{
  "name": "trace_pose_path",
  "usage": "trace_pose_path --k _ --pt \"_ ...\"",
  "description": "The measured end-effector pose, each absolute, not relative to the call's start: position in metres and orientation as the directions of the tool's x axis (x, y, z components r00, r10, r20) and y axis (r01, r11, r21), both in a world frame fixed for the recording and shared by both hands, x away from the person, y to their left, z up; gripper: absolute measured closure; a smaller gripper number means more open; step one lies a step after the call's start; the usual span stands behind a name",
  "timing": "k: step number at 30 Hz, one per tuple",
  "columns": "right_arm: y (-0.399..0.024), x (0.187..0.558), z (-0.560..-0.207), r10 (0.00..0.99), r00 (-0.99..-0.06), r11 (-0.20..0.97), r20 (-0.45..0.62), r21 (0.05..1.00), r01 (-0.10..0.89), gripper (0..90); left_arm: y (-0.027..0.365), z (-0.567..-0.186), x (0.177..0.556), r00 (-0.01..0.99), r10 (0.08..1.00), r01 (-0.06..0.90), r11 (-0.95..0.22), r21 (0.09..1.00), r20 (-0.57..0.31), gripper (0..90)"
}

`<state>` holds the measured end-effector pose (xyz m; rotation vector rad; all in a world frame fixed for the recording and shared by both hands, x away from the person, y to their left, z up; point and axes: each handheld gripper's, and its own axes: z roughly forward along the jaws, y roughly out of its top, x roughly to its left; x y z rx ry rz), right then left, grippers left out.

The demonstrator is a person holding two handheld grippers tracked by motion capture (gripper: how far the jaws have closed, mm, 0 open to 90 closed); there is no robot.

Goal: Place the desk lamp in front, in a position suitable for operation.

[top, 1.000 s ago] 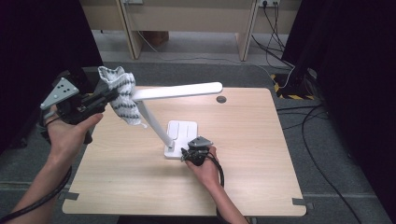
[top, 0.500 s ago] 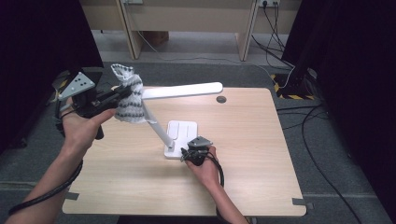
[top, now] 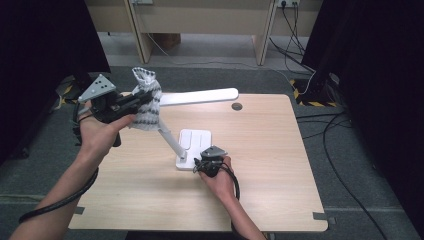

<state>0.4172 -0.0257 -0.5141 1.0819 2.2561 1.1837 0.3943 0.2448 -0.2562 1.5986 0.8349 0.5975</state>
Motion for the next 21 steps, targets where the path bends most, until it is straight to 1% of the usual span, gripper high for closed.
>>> trace_pose_path --k 21 --pt "-0.026 0.417 -0.515 0.773 -0.635 0.347 0.025 0.82 0.455 65.6 0.219 -0.252 0.399 0.651 0.755 0.199 -0.081 0.977 -0.07 84.0"
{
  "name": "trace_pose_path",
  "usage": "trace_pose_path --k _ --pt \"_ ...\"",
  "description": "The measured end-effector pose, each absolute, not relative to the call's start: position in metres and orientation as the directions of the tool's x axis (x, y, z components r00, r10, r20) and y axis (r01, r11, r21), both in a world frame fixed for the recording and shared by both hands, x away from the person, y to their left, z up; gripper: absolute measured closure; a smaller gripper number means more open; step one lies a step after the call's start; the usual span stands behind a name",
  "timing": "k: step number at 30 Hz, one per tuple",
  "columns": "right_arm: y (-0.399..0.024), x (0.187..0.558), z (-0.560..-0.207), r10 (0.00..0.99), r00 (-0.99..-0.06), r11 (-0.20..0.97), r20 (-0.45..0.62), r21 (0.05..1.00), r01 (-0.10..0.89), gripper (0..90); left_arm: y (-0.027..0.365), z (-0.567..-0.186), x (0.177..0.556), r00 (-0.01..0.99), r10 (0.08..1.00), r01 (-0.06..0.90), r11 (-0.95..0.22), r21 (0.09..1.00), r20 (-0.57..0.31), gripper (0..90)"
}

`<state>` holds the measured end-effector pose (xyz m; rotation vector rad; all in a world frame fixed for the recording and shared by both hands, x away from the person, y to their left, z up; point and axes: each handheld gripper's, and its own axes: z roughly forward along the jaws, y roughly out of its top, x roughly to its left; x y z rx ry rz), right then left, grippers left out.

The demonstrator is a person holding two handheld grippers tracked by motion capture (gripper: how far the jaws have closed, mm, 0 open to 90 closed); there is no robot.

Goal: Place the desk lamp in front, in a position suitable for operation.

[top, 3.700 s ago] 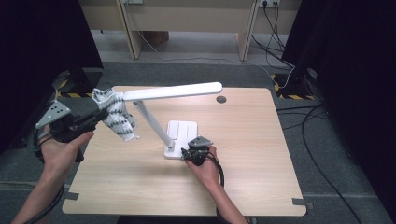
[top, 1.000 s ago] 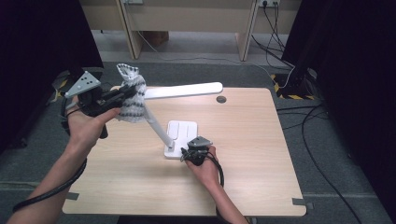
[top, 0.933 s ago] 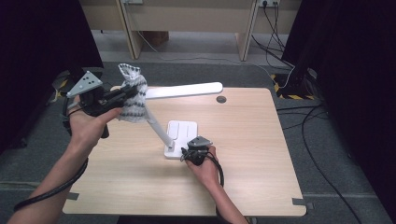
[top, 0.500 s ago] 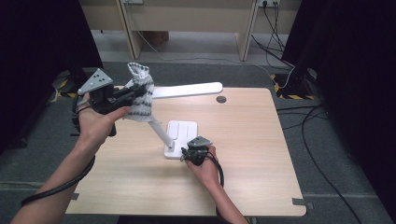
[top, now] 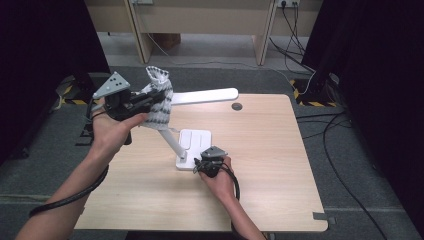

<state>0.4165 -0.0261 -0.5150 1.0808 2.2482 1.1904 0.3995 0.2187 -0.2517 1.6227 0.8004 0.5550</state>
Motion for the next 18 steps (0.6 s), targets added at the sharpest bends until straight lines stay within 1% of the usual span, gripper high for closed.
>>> trace_pose_path --k 18 --pt "-0.026 0.416 -0.515 0.773 -0.634 0.347 0.025 0.821 0.454 65.6 0.198 -0.246 0.404 0.677 0.732 0.204 -0.089 0.975 -0.075 83.9"
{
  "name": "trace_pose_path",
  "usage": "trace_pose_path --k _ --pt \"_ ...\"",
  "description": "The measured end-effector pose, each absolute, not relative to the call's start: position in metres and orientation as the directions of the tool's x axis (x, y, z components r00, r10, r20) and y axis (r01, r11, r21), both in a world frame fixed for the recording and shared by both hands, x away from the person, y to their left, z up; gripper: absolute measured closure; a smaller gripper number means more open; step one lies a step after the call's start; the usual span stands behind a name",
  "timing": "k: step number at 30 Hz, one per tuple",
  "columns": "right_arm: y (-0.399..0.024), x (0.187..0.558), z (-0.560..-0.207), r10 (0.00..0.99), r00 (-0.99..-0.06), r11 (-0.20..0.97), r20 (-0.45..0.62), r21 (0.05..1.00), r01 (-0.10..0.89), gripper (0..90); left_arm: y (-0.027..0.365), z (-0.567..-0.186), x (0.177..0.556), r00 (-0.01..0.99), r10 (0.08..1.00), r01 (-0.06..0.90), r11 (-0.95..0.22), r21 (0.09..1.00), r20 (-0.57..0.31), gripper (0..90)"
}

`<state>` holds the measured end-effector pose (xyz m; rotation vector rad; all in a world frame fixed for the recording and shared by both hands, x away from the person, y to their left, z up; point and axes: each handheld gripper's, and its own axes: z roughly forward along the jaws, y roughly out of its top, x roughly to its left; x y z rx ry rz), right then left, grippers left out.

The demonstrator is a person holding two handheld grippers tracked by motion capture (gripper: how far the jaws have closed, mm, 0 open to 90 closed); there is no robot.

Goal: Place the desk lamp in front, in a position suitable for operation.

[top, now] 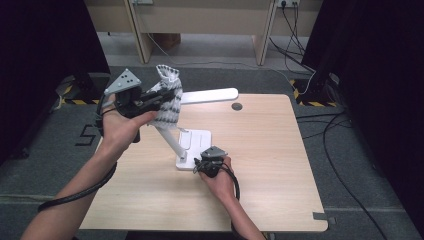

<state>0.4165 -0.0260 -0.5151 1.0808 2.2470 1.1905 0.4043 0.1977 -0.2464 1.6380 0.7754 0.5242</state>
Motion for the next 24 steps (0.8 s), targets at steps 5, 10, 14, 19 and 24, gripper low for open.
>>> trace_pose_path --k 5,10,14,19,24 --pt "-0.026 0.416 -0.515 0.773 -0.634 0.348 0.022 0.821 0.453 65.7 0.191 -0.245 0.406 0.685 0.725 0.202 -0.095 0.975 -0.071 84.0" --pt "-0.026 0.416 -0.515 0.773 -0.634 0.348 0.021 0.821 0.452 65.7 0.185 -0.244 0.407 0.691 0.72 0.201 -0.1 0.975 -0.069 83.9" --pt "-0.026 0.416 -0.515 0.773 -0.634 0.349 0.02 0.821 0.451 65.7 0.182 -0.243 0.408 0.694 0.717 0.199 -0.102 0.975 -0.067 84.0" --pt "-0.026 0.416 -0.515 0.773 -0.634 0.349 0.02 0.821 0.451 65.7 0.178 -0.242 0.408 0.697 0.714 0.198 -0.104 0.975 -0.065 83.9" --pt "-0.026 0.416 -0.515 0.773 -0.634 0.348 0.021 0.821 0.452 65.7 0.173 -0.241 0.41 0.702 0.709 0.197 -0.107 0.975 -0.064 84.0"
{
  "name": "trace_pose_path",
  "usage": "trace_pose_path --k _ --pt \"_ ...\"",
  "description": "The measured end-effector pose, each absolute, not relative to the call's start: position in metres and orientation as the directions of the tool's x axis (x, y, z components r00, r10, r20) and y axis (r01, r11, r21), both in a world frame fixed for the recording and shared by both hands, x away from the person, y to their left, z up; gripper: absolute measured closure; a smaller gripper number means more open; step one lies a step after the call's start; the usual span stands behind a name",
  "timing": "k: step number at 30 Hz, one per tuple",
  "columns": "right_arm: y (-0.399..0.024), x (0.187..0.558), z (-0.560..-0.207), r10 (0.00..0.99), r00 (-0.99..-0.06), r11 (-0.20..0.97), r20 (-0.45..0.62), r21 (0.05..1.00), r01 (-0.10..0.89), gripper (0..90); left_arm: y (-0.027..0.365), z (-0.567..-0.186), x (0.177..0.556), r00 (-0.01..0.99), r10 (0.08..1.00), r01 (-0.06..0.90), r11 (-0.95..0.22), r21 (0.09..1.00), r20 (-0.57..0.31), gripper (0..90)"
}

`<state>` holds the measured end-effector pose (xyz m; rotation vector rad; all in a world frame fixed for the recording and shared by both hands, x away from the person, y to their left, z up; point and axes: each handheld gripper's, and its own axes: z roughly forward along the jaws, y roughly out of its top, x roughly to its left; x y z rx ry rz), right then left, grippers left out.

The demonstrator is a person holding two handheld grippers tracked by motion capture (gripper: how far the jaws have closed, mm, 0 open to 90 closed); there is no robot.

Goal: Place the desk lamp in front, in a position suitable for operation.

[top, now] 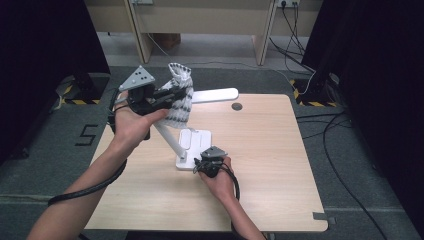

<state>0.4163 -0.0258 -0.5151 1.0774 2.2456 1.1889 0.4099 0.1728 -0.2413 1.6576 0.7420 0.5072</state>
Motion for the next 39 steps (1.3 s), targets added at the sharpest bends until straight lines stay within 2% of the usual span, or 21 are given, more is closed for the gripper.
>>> trace_pose_path --k 7,39 --pt "-0.024 0.415 -0.515 0.77 -0.637 0.352 0.018 0.821 0.449 68.4 0.163 -0.24 0.412 0.712 0.699 0.198 -0.11 0.974 -0.066 84.0" --pt "-0.024 0.415 -0.515 0.767 -0.641 0.352 0.023 0.821 0.45 68.6 0.133 -0.233 0.417 0.743 0.667 0.197 -0.128 0.972 -0.063 83.9"
